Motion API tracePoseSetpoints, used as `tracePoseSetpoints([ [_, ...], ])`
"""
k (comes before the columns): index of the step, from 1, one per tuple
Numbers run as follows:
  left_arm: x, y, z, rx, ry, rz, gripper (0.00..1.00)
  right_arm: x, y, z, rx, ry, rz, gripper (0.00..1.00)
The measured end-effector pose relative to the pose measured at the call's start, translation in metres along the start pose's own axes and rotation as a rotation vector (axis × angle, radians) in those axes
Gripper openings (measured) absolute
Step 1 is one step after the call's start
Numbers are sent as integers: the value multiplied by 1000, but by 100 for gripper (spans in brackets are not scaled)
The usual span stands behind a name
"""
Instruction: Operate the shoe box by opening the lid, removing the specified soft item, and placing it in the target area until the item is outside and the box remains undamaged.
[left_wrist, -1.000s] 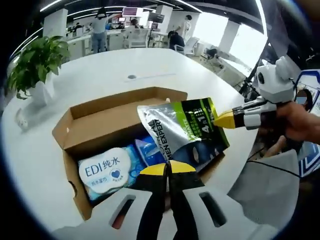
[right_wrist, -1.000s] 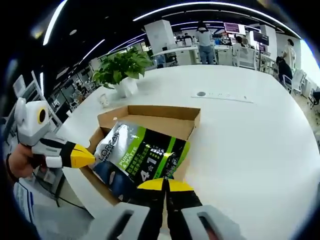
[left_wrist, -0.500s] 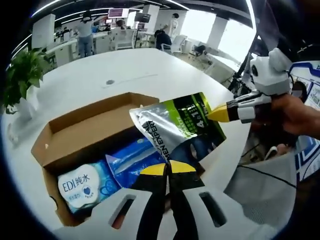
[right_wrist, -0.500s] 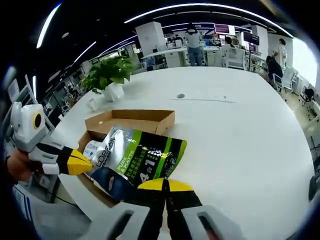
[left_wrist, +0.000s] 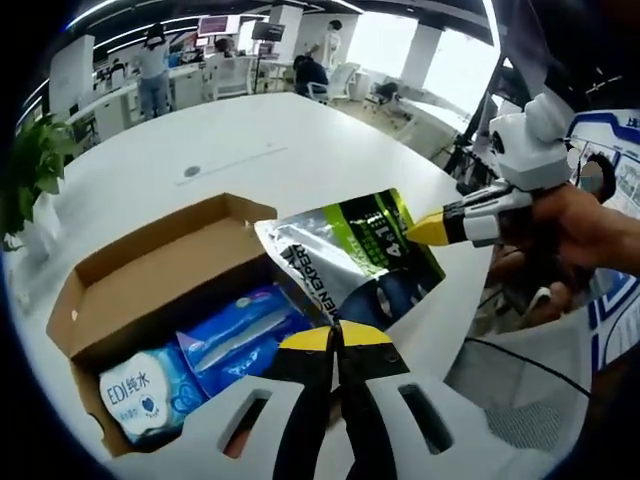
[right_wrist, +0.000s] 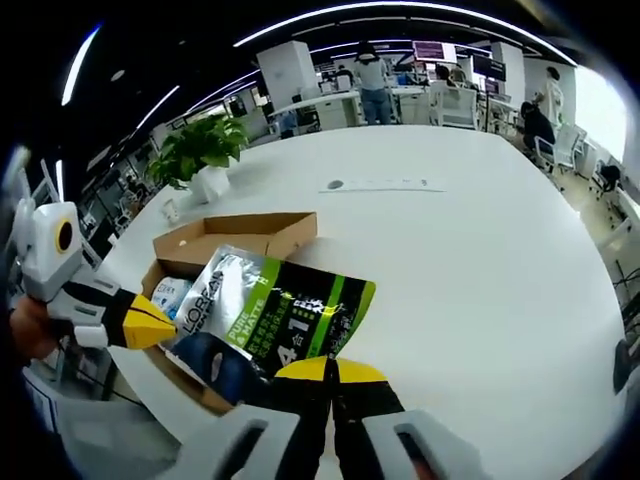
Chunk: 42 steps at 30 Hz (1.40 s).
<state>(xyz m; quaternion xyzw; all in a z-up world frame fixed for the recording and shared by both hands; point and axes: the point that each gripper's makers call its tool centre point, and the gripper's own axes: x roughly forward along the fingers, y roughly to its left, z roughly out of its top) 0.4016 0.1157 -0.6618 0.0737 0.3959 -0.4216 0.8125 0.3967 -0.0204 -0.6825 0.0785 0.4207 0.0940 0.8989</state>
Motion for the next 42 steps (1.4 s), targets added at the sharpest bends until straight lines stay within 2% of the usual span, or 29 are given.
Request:
tracePoseSetpoints([
  [11, 26, -23, 6, 14, 29, -19, 1, 0, -32, -4, 7, 24, -15, 0],
  [24, 67, -33, 1, 119, 122, 3, 1, 15, -62, -9, -9, 66, -24, 0],
  [34, 86, -27, -7, 276, 213, 23, 1, 36, -70, -14, -4, 95, -6, 0],
  [37, 90, -27, -9, 293, 225, 10, 1, 40, -72, -18, -26, 114, -7, 0],
  [42, 98, -24, -15, 362, 271, 1, 1, 47, -75, -22, 0, 122, 6, 0],
])
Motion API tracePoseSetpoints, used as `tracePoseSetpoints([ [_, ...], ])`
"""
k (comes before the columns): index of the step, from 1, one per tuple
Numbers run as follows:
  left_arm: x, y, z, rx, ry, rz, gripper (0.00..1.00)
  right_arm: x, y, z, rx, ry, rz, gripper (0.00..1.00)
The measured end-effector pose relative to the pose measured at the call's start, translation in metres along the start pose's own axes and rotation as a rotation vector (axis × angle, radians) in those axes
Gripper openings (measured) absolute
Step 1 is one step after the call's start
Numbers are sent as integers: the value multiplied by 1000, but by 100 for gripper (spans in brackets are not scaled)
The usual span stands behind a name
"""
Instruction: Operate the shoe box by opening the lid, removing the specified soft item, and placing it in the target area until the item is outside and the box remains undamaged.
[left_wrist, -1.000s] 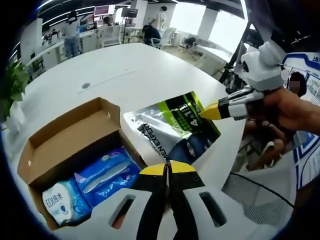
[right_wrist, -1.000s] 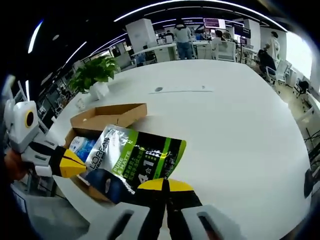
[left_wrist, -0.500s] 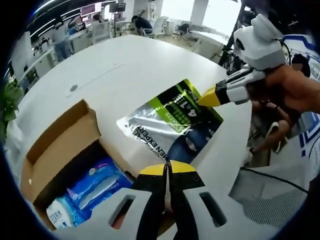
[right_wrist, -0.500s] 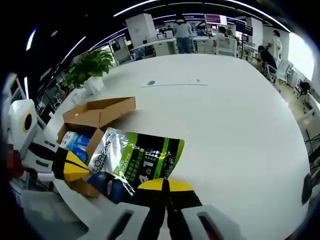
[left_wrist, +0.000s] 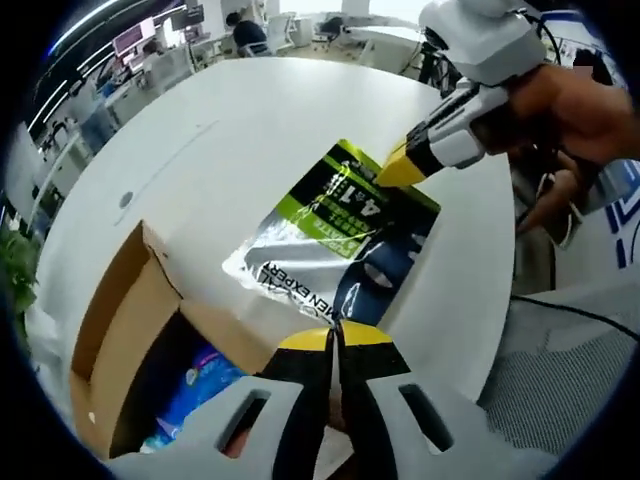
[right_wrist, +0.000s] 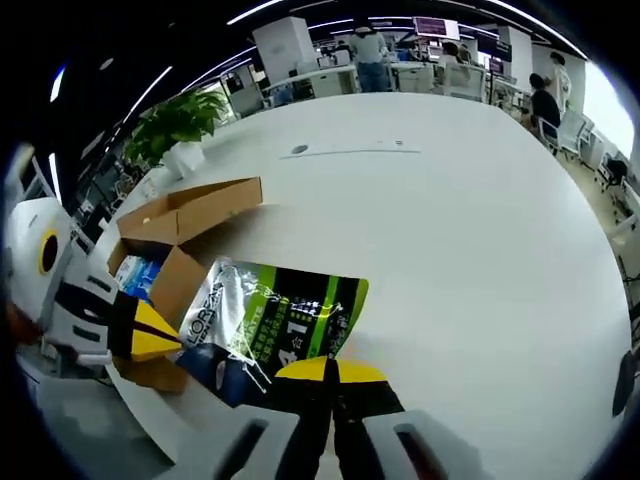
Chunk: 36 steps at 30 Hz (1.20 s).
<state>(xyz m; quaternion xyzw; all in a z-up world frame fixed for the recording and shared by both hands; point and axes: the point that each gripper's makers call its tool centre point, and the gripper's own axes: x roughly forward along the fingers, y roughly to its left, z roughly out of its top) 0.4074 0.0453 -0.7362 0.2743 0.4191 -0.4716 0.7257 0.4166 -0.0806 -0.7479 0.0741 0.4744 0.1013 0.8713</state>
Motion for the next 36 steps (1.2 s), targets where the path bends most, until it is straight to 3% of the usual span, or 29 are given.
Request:
tracePoseSetpoints([
  [15, 17, 15, -6, -20, 36, -10, 1, 19, -1, 1, -3, 16, -6, 0],
  [36, 20, 7, -3, -33, 29, -30, 1, 33, 8, -5, -28, 45, 5, 0],
])
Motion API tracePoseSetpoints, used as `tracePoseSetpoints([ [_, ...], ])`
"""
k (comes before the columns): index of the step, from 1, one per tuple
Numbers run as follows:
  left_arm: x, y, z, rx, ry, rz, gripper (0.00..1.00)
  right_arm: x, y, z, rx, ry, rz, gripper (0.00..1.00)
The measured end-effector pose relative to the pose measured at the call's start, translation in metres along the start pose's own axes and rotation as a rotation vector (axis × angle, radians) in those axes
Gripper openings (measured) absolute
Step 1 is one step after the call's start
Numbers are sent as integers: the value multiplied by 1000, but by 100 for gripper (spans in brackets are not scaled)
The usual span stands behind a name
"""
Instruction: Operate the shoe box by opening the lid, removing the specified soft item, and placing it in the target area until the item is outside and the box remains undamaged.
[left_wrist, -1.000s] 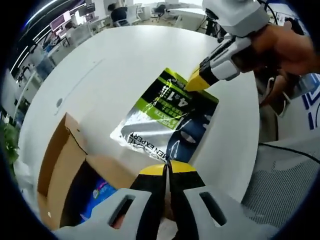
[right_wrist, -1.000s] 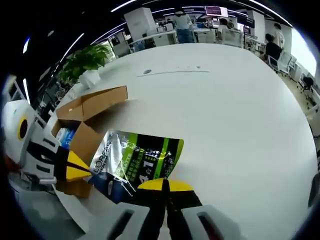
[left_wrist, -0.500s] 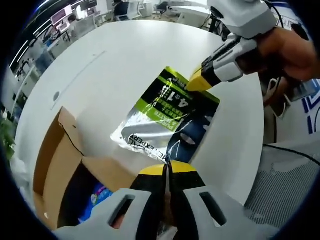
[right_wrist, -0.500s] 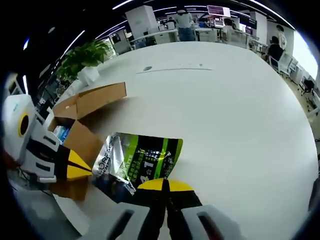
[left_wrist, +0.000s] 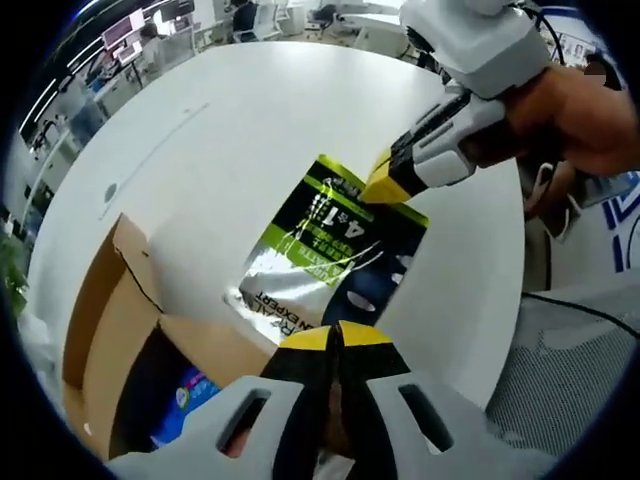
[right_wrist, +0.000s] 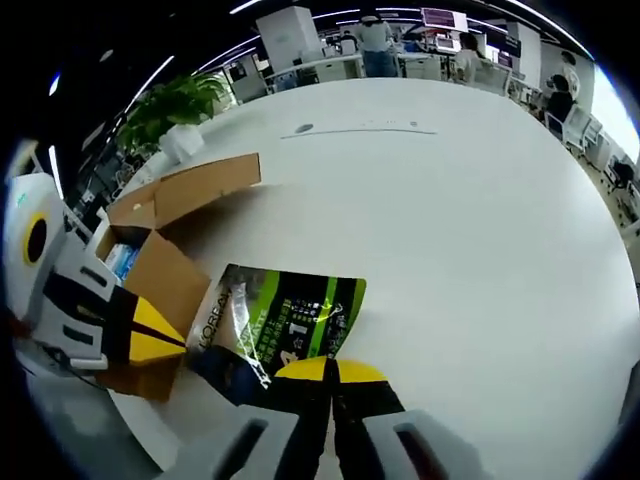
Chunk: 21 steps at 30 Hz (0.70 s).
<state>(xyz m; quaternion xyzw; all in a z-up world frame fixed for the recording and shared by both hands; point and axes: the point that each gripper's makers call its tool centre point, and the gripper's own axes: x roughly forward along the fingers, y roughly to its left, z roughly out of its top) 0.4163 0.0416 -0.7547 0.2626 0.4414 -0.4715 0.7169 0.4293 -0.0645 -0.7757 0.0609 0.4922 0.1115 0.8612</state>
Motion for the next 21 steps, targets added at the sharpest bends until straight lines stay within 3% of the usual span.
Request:
tracePoseSetpoints([
  [5, -2, 0, -2, -25, -10, 0, 6, 1, -1, 0, -1, -2, -2, 0],
  [8, -4, -4, -1, -92, -41, -37, 9, 1, -3, 1, 33, -16, -5, 0],
  [17, -10, -5, -2, -117, -66, -48, 9, 5, -6, -3, 22, -9, -24, 0],
  [21, -14, -7, 0, -144, -84, -59, 10, 4, -7, 5, 52, -50, -13, 0],
])
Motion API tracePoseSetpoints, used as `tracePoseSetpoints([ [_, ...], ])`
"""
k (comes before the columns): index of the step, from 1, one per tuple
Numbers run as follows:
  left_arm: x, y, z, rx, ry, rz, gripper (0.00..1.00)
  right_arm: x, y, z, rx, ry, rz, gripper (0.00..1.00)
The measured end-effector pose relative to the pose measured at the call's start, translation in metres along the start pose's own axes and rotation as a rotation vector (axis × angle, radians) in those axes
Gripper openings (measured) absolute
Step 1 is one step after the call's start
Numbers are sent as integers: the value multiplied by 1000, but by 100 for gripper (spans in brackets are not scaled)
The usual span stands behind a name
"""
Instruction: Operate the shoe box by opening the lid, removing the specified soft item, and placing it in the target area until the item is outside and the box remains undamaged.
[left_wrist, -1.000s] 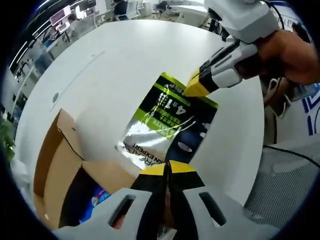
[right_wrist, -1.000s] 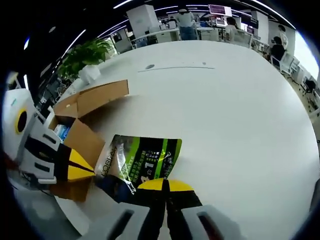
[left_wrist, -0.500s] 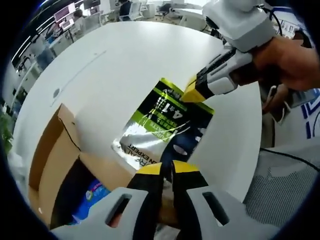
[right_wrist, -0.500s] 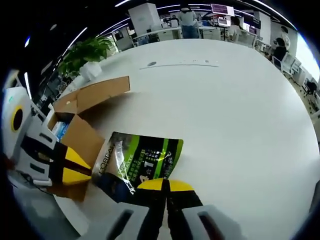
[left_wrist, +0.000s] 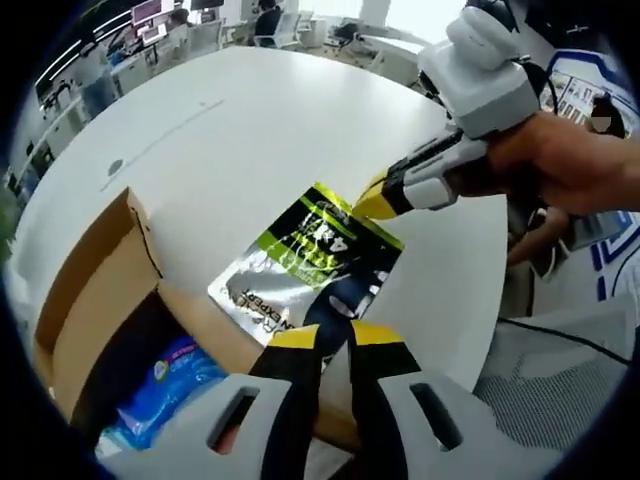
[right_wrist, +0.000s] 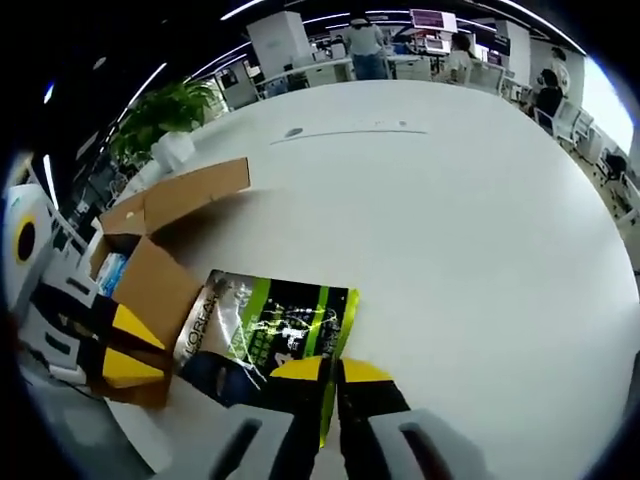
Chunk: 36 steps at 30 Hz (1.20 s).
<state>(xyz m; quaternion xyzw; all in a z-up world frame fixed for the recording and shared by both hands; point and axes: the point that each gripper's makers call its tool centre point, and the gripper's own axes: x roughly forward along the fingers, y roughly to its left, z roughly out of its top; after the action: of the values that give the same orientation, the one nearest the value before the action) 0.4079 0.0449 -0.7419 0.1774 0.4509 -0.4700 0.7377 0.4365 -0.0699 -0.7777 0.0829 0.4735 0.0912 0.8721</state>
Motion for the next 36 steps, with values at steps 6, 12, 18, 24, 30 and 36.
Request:
tracePoseSetpoints([
  [6, -6, 2, -1, -3, -11, 6, 10, -2, 3, 4, 5, -10, 2, 0],
  [12, -15, -2, 6, -52, -64, -24, 13, -6, 8, -1, -13, -6, 10, 3],
  [18, -26, 1, 16, -86, -121, -14, 14, -16, 14, 3, -23, -40, 19, 5],
  [24, -33, 2, 14, -99, -139, -12, 16, -25, 22, 4, -25, -62, 36, 10],
  [30, -50, 5, 12, -118, -173, -11, 18, -38, 29, 7, -27, -94, 49, 13],
  [36, -73, 11, 13, -134, -250, -10, 25, -52, 40, 12, -24, -140, 87, 15],
])
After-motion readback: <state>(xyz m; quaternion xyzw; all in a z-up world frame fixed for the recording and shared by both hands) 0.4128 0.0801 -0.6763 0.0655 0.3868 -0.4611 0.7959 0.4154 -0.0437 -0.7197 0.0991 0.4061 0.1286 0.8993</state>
